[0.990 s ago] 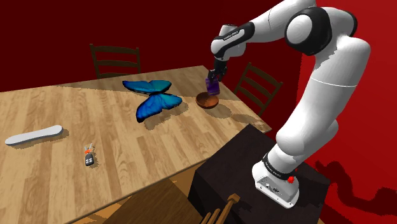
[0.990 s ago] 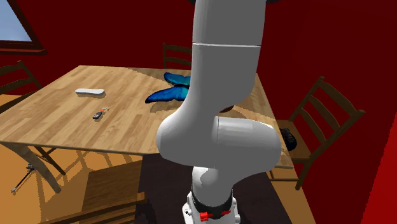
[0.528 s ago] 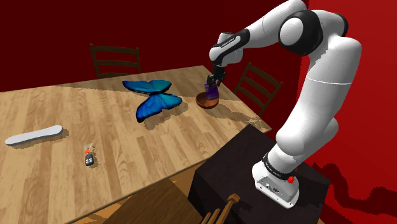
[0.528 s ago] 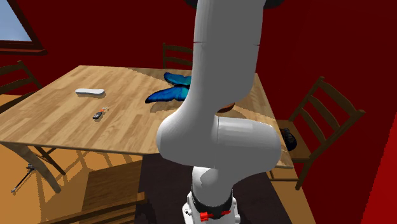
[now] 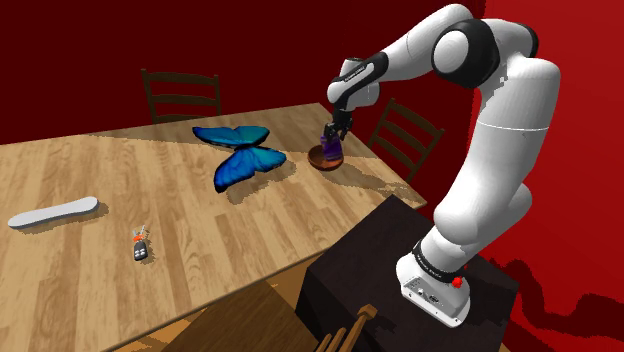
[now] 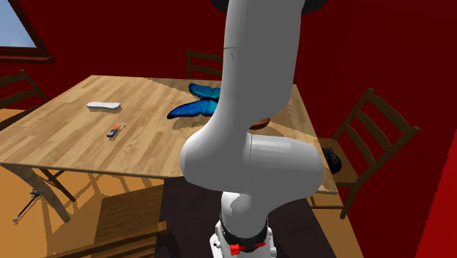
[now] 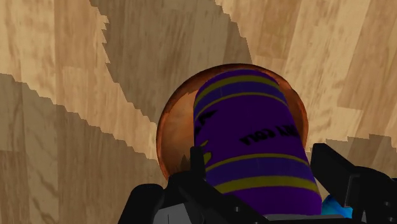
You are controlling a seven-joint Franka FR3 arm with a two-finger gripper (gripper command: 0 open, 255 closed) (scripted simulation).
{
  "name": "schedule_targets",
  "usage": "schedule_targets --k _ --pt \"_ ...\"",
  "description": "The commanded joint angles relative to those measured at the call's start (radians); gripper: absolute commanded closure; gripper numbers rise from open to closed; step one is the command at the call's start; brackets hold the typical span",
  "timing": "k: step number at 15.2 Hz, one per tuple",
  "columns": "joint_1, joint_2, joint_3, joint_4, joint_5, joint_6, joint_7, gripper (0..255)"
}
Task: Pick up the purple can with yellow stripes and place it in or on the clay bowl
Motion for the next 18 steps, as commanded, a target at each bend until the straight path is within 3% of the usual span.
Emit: schedule_targets --k 1,3,4,9,13,18 --pt "0.0 0.0 0.0 0.0 0.0 0.001 0.0 255" --pt "0.0 0.0 0.0 0.0 0.0 0.001 0.0 255" --pt "0.0 0.0 0.0 0.001 0.0 0.001 0.0 0" --pt "0.0 0.0 0.0 0.001 0.0 0.0 0.0 0" --pt "0.002 -0.083 -0.003 0.025 -0.008 -0.107 0.005 0" --pt "0.002 -0.083 -0.003 0.025 -0.008 -0.107 0.005 0"
